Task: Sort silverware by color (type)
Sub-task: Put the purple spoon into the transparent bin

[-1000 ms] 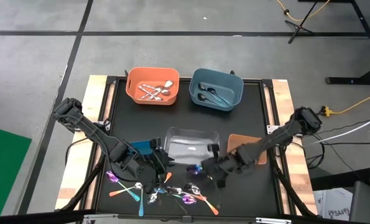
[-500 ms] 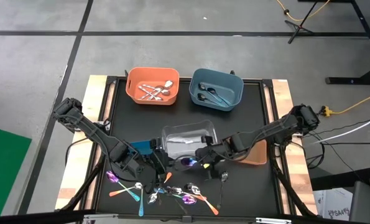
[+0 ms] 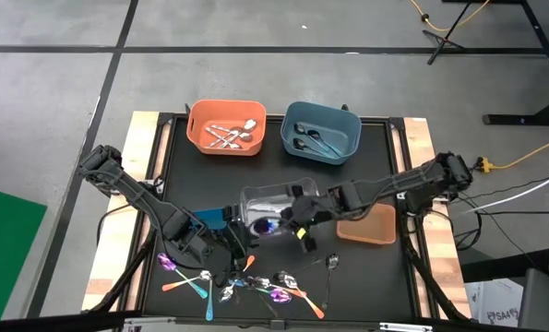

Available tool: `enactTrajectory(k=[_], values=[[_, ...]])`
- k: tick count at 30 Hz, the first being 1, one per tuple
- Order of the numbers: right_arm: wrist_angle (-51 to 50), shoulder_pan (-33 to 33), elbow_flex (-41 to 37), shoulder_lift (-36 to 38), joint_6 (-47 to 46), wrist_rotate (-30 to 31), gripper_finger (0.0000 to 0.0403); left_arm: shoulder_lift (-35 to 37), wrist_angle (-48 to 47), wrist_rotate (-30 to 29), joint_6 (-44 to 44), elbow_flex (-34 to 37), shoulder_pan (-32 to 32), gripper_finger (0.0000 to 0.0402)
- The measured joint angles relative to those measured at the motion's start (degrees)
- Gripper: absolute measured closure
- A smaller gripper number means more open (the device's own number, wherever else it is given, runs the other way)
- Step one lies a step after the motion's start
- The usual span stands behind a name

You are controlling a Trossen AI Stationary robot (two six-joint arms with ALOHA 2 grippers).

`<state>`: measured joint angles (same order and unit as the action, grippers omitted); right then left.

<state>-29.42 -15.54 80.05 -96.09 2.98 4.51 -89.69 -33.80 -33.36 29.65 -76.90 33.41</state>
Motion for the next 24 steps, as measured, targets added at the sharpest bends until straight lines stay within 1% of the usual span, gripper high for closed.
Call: enactTrajectory(k=[3,6,14,17,24], values=[[0.13,2.3,-0.17,-0.29,3.23,-0.01,0.0402,0.0,0.0,0.0,-0.02,0.0,0.0,0.0327],[0.11,4.53,-0.28,-1.15,4.53,-0.15,0.0402,0.0,-0.03,0.02,-0.02,0.0,-0.02,0.0327],[2.11,7.79,-0.28,-5.9,5.05,-4.15,0.0402,-0.02,-0.07,0.64,0.16,0.0,0.0,0.0327],[2.28,7.72,-0.33,-7.83,5.05,-4.13,0.0402,-0.02,-0.13,2.32,0.49,0.0,0.02,0.0327],[2.48,7.7,-0.31,-11.76,5.05,-4.13,0.0402,-0.02,-0.15,8.64,1.95,0.0,0.5,0.0327]])
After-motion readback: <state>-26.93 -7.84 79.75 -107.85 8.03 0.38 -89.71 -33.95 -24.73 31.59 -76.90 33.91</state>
